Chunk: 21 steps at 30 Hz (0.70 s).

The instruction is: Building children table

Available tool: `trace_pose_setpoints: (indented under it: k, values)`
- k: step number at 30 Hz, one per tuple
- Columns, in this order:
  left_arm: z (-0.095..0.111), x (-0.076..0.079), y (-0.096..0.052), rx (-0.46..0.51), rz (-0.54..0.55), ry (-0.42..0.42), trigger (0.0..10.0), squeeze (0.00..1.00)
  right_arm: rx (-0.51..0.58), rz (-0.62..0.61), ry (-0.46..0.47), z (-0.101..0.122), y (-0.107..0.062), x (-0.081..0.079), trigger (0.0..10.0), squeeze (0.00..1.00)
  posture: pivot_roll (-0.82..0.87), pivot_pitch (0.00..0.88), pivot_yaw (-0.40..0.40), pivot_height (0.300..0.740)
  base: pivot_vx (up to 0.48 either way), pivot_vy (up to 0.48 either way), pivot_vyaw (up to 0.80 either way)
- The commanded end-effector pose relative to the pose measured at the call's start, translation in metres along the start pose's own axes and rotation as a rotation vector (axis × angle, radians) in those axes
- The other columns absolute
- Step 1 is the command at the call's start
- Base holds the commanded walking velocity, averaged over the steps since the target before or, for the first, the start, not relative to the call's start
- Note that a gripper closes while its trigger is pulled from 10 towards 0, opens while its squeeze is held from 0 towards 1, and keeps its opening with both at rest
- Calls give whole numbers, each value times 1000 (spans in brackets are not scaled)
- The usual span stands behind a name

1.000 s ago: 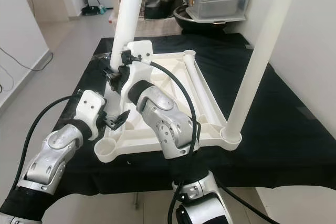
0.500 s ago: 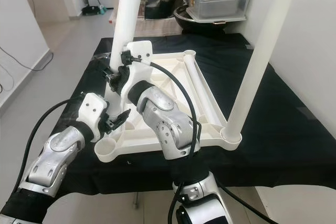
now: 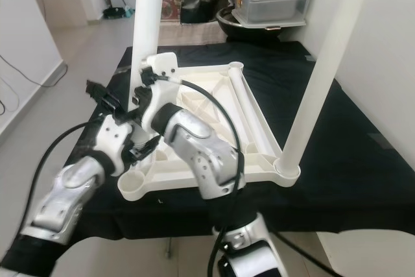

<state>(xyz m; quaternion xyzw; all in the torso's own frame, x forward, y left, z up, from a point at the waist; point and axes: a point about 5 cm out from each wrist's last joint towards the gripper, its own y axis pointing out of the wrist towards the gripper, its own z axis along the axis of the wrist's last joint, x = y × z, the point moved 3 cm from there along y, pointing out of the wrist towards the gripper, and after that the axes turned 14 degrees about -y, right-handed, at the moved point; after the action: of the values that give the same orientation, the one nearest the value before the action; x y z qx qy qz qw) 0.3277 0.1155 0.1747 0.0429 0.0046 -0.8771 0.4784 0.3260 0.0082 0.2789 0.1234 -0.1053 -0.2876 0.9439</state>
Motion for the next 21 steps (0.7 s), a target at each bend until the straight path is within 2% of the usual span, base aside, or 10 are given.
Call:
trace_pose_setpoints:
  k: [1,3,6,7,10,12,15,16,18,21]
  values:
    - [-1,13,-13,-33,-95,21,10000,0,19,85,-28,-3,-8,-1,10000,294,96,0,-8,740,0,0,0]
    - [-3,26,-28,-71,-184,33,10000,0,1,115,-57,-8,-16,6,10000,294,96,0,-8,740,0,0,0]
    - [-4,29,-31,-78,-199,34,10000,0,-4,118,-61,-9,-17,7,10000,294,96,0,-8,740,0,0,0]
    - [1,36,-48,-107,-278,37,10000,0,-11,190,-54,-10,-25,9,10000,0,119,0,-17,740,0,0,0]
    - [5,43,-62,-132,-346,36,10000,0,-15,245,-46,-11,-32,11,10000,0,119,0,-17,740,0,0,0]
    - [21,52,-82,-159,-466,-15,10000,0,43,376,39,0,-44,10,10000,0,133,0,-27,740,0,0,0]
    - [26,51,-87,-169,-497,-38,10000,0,107,451,103,11,-49,6,10000,0,140,0,-30,740,0,0,0]
    - [22,47,-90,-198,-499,-19,10000,0,161,499,174,21,-51,3,10000,0,141,0,-32,740,0,0,0]
    - [22,47,-90,-198,-499,-19,10000,0,161,499,174,21,-51,3,10000,0,141,0,-32,740,0,0,0]
    - [8,43,-95,-270,-537,-7,10000,0,303,696,366,50,-60,-27,10000,0,124,0,-22,740,0,0,0]
